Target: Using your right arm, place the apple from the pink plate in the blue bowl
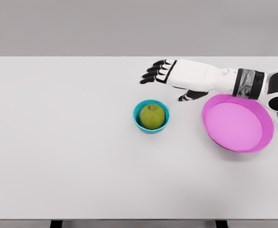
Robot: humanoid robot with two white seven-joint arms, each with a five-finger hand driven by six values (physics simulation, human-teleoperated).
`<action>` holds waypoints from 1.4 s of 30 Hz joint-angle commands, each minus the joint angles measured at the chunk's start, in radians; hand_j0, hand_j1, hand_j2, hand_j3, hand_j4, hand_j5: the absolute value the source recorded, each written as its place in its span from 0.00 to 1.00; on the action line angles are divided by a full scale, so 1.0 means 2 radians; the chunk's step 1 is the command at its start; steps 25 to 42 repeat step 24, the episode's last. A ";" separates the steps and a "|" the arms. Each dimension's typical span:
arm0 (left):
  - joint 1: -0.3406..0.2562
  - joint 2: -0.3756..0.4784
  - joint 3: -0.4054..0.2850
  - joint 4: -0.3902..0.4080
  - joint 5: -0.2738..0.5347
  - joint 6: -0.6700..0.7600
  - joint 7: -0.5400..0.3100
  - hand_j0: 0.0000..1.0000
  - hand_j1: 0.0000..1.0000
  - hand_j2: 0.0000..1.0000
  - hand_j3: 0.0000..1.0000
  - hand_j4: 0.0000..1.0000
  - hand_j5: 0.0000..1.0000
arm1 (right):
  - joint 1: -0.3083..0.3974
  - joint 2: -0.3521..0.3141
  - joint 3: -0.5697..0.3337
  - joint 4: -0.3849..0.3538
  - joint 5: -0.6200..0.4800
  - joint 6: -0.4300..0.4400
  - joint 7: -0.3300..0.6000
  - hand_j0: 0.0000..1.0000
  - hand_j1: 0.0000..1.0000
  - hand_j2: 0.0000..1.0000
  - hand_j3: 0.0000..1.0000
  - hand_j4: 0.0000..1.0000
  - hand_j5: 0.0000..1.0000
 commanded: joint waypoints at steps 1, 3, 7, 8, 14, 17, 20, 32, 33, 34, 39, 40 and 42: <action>0.000 0.000 -0.001 0.000 0.000 0.000 0.000 1.00 1.00 1.00 1.00 1.00 1.00 | 0.005 -0.036 -0.047 -0.013 -0.015 0.002 0.000 1.00 1.00 1.00 1.00 1.00 1.00; 0.000 0.000 0.000 0.000 0.000 0.001 0.000 1.00 1.00 1.00 1.00 1.00 1.00 | 0.031 -0.060 -0.090 -0.008 -0.017 0.002 0.000 1.00 1.00 1.00 1.00 1.00 1.00; 0.000 0.000 -0.001 0.000 0.000 0.001 0.000 1.00 1.00 1.00 1.00 1.00 1.00 | 0.145 -0.053 -0.270 0.000 -0.018 0.002 0.000 1.00 1.00 1.00 1.00 1.00 1.00; 0.000 0.000 0.000 0.000 0.000 0.000 0.000 1.00 1.00 1.00 1.00 1.00 1.00 | 0.158 -0.051 -0.287 -0.006 -0.018 0.002 0.000 1.00 1.00 1.00 1.00 1.00 1.00; 0.000 0.000 0.000 0.000 0.000 0.000 0.000 1.00 1.00 1.00 1.00 1.00 1.00 | 0.181 -0.049 -0.285 -0.003 -0.017 0.002 0.000 1.00 1.00 1.00 1.00 1.00 1.00; 0.000 0.000 0.000 0.000 0.000 0.000 0.000 1.00 1.00 1.00 1.00 1.00 1.00 | 0.189 -0.037 -0.275 -0.003 -0.017 0.002 0.000 1.00 1.00 1.00 1.00 1.00 1.00; 0.000 0.000 0.000 0.000 0.000 0.000 0.000 1.00 1.00 1.00 1.00 1.00 1.00 | 0.189 -0.034 -0.273 -0.003 -0.017 0.002 0.000 1.00 1.00 1.00 1.00 1.00 1.00; 0.000 0.000 0.000 0.000 -0.002 0.001 0.001 1.00 1.00 1.00 1.00 1.00 1.00 | 0.189 -0.028 -0.270 -0.002 -0.015 0.002 0.000 1.00 1.00 1.00 1.00 1.00 1.00; 0.000 0.000 0.000 0.000 -0.002 0.001 0.001 1.00 1.00 1.00 1.00 1.00 1.00 | 0.189 -0.028 -0.270 -0.002 -0.015 0.002 0.000 1.00 1.00 1.00 1.00 1.00 1.00; 0.000 0.000 0.000 0.000 -0.002 0.001 0.001 1.00 1.00 1.00 1.00 1.00 1.00 | 0.189 -0.028 -0.270 -0.002 -0.015 0.002 0.000 1.00 1.00 1.00 1.00 1.00 1.00; 0.000 0.000 0.000 0.000 -0.002 0.001 0.001 1.00 1.00 1.00 1.00 1.00 1.00 | 0.189 -0.028 -0.270 -0.002 -0.015 0.002 0.000 1.00 1.00 1.00 1.00 1.00 1.00; 0.000 0.000 0.000 0.000 -0.002 0.001 0.001 1.00 1.00 1.00 1.00 1.00 1.00 | 0.189 -0.028 -0.270 -0.002 -0.015 0.002 0.000 1.00 1.00 1.00 1.00 1.00 1.00; 0.000 0.000 0.000 0.000 -0.002 0.001 0.001 1.00 1.00 1.00 1.00 1.00 1.00 | 0.189 -0.028 -0.270 -0.002 -0.015 0.002 0.000 1.00 1.00 1.00 1.00 1.00 1.00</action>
